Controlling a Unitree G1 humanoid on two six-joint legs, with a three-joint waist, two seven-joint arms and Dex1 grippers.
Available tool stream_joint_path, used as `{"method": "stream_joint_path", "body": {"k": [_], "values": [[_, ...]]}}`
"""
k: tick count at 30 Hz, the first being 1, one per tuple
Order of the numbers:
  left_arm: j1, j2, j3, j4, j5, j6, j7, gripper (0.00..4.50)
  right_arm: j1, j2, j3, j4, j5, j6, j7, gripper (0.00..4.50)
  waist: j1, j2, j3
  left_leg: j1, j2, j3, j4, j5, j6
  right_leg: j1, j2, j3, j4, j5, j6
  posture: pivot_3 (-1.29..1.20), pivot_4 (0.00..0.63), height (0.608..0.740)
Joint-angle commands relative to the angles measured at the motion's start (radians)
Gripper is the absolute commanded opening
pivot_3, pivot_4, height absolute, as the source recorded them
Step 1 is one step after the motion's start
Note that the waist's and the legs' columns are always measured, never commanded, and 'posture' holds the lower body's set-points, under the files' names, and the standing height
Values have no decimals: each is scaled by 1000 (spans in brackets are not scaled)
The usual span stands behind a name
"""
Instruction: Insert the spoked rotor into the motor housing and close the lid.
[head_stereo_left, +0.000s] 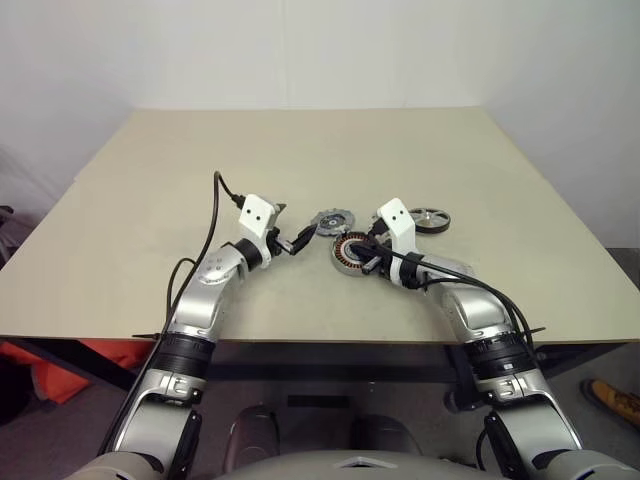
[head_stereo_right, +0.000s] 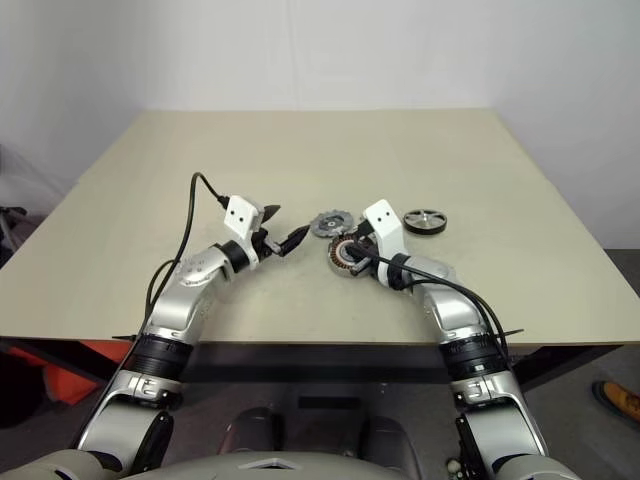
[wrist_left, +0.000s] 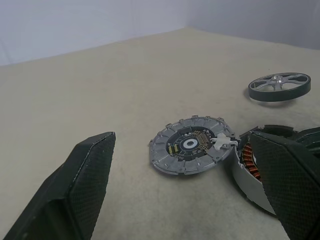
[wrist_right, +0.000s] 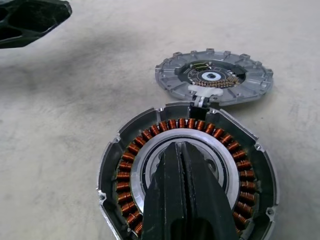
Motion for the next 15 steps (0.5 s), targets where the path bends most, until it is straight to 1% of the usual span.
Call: {"method": "stream_joint_path", "body": {"k": [1,8,10,12,15], "values": [[-16,8,17,-28,-5,-12,4,4500,-18,-3,-15,-9,8,3,4,30,0,0,0,0,0,0,0,0,0,0,0,0,0,0,0,0,0,740],[-15,4,13,-26,-4,-13,6,4500,-65,-14,-61,-43,34,14,0,30,0,0,0,-1,0,0,0,0,0,-1,0,0,0,0,0,0,0,740],[-16,4,13,-25,-4,-13,6,4500,-72,-12,-67,-40,34,14,-5,30,0,0,0,-1,0,0,0,0,0,-1,0,0,0,3,-5,0,0,740],[-17,4,12,-23,-4,-14,5,4500,-84,-6,-84,-22,29,14,-33,30,0,0,0,-1,0,0,0,0,0,-1,0,0,0,3,-5,0,0,740],[-17,4,11,-22,-3,-14,4,4500,-102,11,-123,23,21,21,-112,30,0,0,0,-1,0,0,0,0,0,-1,0,0,0,3,-5,0,0,740]]}}
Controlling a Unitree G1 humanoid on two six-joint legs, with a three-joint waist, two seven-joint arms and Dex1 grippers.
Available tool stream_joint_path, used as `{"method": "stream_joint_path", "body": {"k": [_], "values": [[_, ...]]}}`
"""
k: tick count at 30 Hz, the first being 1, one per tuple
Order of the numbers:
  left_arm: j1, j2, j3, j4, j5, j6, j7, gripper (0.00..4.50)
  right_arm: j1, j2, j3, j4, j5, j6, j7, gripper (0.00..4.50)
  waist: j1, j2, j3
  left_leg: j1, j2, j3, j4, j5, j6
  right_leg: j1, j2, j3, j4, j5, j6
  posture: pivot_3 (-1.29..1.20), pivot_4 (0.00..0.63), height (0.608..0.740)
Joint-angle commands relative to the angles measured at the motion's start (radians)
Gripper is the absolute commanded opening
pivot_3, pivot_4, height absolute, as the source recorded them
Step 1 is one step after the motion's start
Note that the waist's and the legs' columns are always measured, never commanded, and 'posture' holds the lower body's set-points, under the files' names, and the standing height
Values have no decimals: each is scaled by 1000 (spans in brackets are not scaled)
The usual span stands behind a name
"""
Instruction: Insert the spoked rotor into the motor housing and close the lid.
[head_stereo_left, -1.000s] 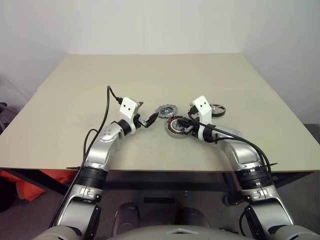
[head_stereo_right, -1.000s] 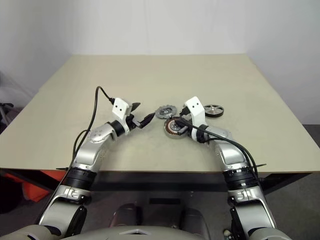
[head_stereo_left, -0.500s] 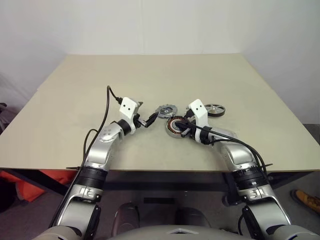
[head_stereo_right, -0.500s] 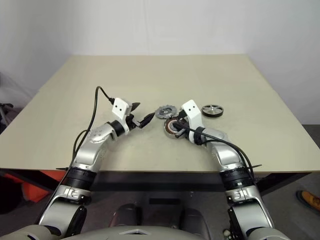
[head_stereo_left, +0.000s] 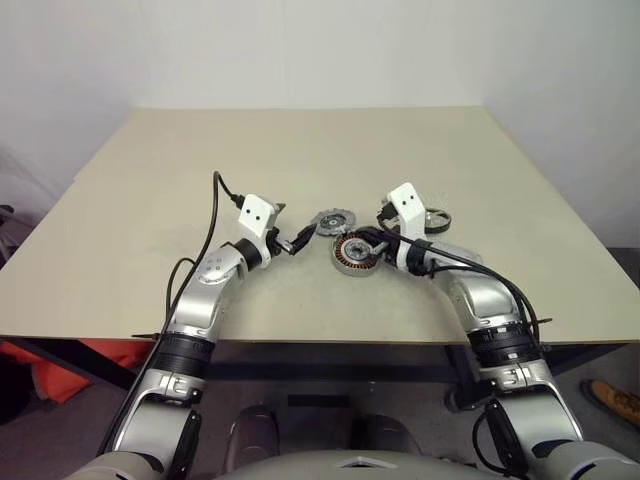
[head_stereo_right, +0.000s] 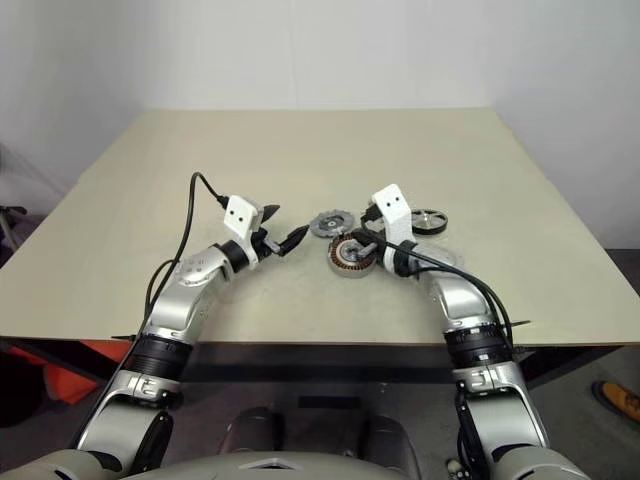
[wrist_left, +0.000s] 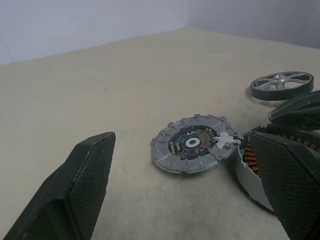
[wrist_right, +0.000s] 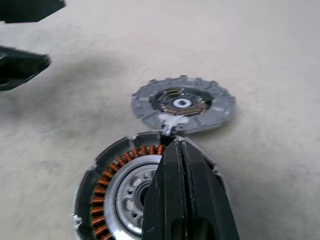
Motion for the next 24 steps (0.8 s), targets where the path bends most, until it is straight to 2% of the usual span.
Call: {"method": "stream_joint_path", "body": {"k": [1,7,10,15,18,21,24], "values": [[-17,3,11,-22,-3,-13,3,4500,-45,25,-80,23,4,8,-103,30,0,0,0,0,0,0,0,0,0,0,0,0,0,0,0,0,0,740],[-15,3,9,-21,-2,-14,2,4500,-78,91,-226,49,50,52,-277,30,0,0,0,0,0,0,0,0,0,-1,0,0,0,0,0,0,0,740],[-14,2,6,-23,-1,-13,0,4500,-84,120,-285,44,43,56,-390,616,0,0,0,0,0,0,-1,0,0,-1,0,0,0,1,-1,0,0,740],[-12,-1,-1,-24,2,-11,-2,4500,-119,180,-403,45,75,8,-550,2218,-1,0,0,0,0,1,-2,1,-2,-2,0,0,0,0,0,0,0,740],[-15,1,-3,-17,2,-12,-7,4500,-153,220,-494,24,132,2,-644,2218,-2,1,0,0,0,1,-2,1,-2,-3,0,1,1,-3,4,0,0,740],[-17,-1,-5,-15,3,-11,-8,4500,-166,236,-531,12,157,-4,-693,2218,-1,1,0,0,-1,1,-4,4,-7,-3,0,1,1,-3,4,0,0,740],[-20,-1,-6,-12,2,-10,-12,4500,-176,267,-588,-17,183,9,-807,2218,-2,1,0,1,-1,1,-8,6,-10,-4,0,1,0,-3,4,0,0,740]]}}
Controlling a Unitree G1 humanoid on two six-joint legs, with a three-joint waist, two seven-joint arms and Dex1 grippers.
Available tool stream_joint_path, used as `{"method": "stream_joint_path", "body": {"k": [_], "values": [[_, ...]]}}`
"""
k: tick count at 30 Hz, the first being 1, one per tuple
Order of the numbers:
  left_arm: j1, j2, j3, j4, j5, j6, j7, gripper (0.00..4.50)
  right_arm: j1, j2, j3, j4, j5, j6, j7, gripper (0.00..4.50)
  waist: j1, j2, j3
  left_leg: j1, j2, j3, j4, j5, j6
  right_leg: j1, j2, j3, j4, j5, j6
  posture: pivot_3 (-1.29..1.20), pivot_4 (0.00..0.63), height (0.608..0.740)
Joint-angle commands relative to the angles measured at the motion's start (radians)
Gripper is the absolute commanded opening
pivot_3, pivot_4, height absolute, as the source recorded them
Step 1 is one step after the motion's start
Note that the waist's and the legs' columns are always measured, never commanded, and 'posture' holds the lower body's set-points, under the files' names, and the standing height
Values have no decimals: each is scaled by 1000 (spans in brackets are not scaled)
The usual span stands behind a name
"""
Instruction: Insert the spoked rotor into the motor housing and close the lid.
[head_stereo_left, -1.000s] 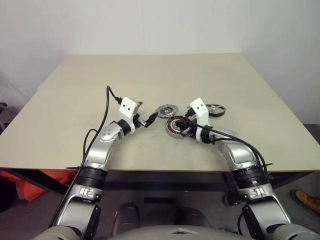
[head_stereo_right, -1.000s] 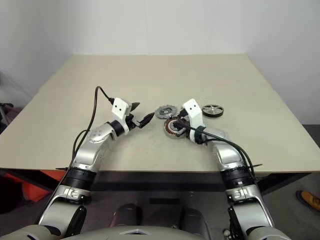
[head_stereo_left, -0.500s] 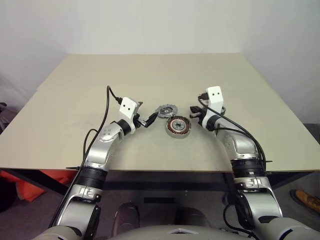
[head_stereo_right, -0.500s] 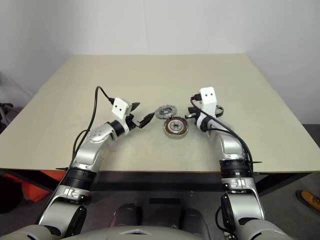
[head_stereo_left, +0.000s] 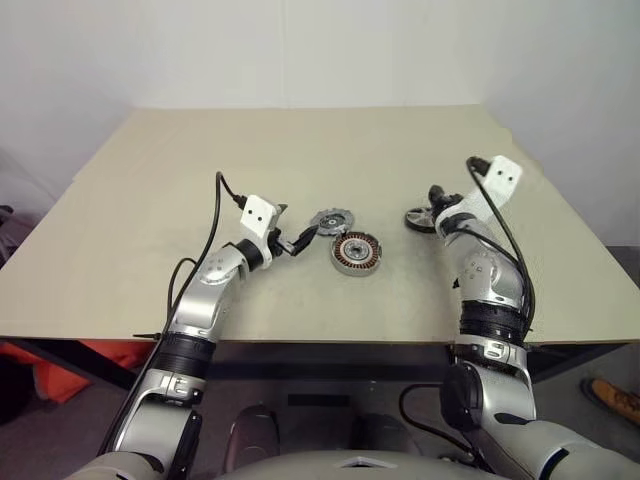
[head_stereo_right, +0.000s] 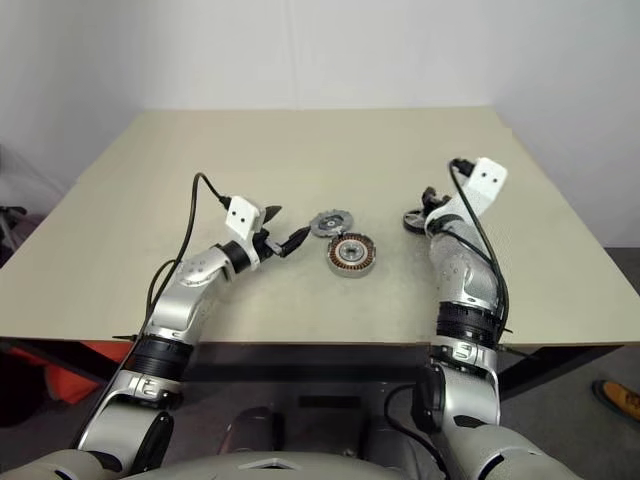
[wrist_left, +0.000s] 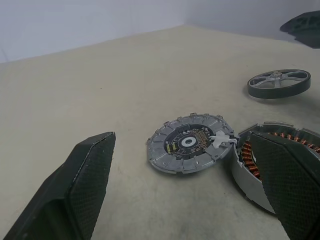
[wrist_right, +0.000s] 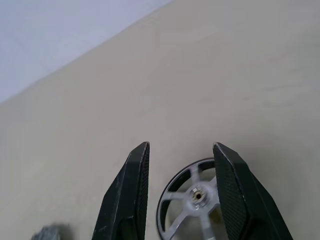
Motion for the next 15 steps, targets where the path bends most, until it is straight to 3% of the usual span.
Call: {"method": "stream_joint_path", "body": {"k": [1,15], "values": [[-20,1,1,-12,-2,-10,-8,4500,-33,22,-57,-67,43,0,-112,2218,0,0,0,0,0,0,-2,1,-1,-1,0,0,0,0,0,0,0,740],[-16,1,-3,-17,2,-9,-17,4500,-12,62,-118,-128,191,154,-256,2218,0,0,0,1,-1,1,-6,3,-4,-2,1,1,0,0,0,0,0,740]]}}
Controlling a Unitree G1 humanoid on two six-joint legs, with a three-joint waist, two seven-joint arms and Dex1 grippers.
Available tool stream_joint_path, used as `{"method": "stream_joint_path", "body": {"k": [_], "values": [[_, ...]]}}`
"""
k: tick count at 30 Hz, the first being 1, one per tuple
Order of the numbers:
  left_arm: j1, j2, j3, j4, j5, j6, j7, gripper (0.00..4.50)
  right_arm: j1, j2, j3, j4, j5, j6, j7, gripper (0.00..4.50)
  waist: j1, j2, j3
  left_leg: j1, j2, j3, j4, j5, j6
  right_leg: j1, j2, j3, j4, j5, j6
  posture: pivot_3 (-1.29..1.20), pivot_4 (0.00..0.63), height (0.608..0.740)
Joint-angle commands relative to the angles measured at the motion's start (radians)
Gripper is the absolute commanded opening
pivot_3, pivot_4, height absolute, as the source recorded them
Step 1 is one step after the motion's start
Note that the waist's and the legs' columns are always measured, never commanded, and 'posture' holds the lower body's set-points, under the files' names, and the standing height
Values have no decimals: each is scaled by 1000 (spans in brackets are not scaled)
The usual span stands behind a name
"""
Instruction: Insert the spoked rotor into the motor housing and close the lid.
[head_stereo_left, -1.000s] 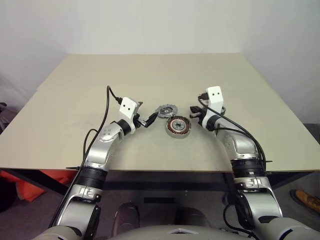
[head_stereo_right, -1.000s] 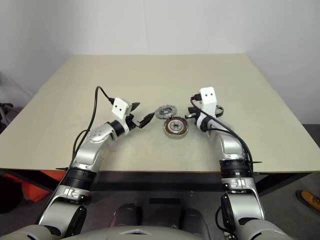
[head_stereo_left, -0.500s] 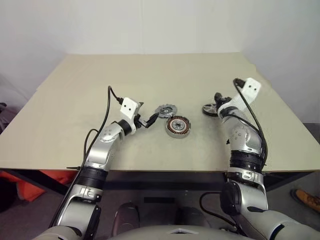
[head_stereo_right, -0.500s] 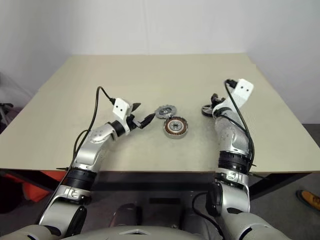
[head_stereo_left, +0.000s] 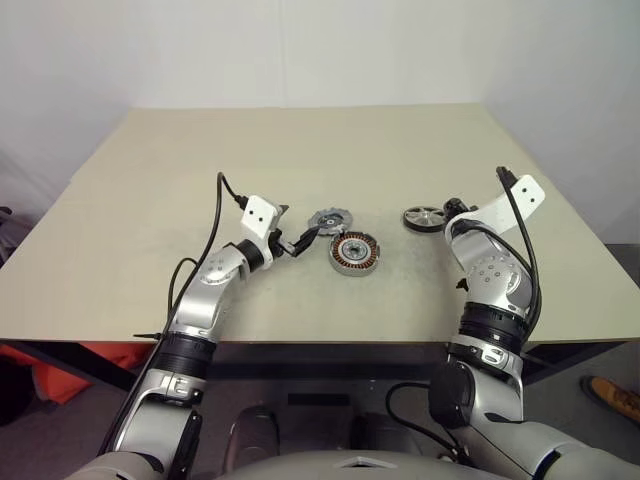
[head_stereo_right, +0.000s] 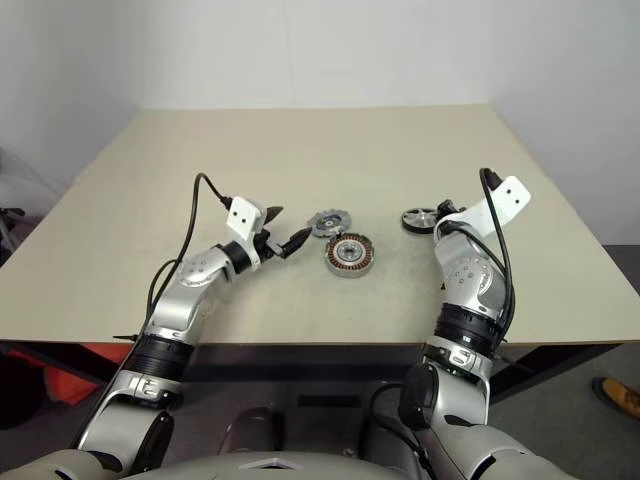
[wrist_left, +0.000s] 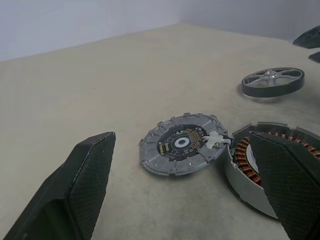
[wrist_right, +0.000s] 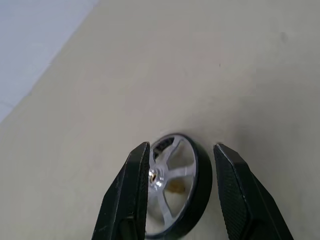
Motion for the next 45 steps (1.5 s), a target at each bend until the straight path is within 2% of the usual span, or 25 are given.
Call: {"method": "stream_joint_path", "body": {"k": [1,21,31,37,45], "values": [[-16,2,1,-19,1,-9,0,4500,-10,0,0,-38,34,21,-21,2218,0,0,0,0,0,0,0,0,0,0,0,0,0,0,0,0,0,740],[-9,11,4,-20,7,-11,1,4500,-12,21,-5,14,80,61,-57,2218,0,0,0,0,0,0,0,0,0,0,0,0,0,0,0,0,0,740],[-8,13,5,-20,12,-15,5,4500,-35,24,-13,43,120,24,-44,2218,0,0,0,0,0,0,0,0,-1,0,0,0,0,0,0,0,0,740],[-11,15,7,-17,16,-16,5,4500,-48,28,-3,44,139,16,-30,323,0,0,0,0,0,0,0,0,-1,0,0,0,0,0,0,0,0,740],[-16,16,11,-12,19,-18,2,4500,-66,35,-11,53,180,18,-27,323,0,0,0,0,0,0,0,1,-1,0,0,0,0,0,0,0,0,740]]}}
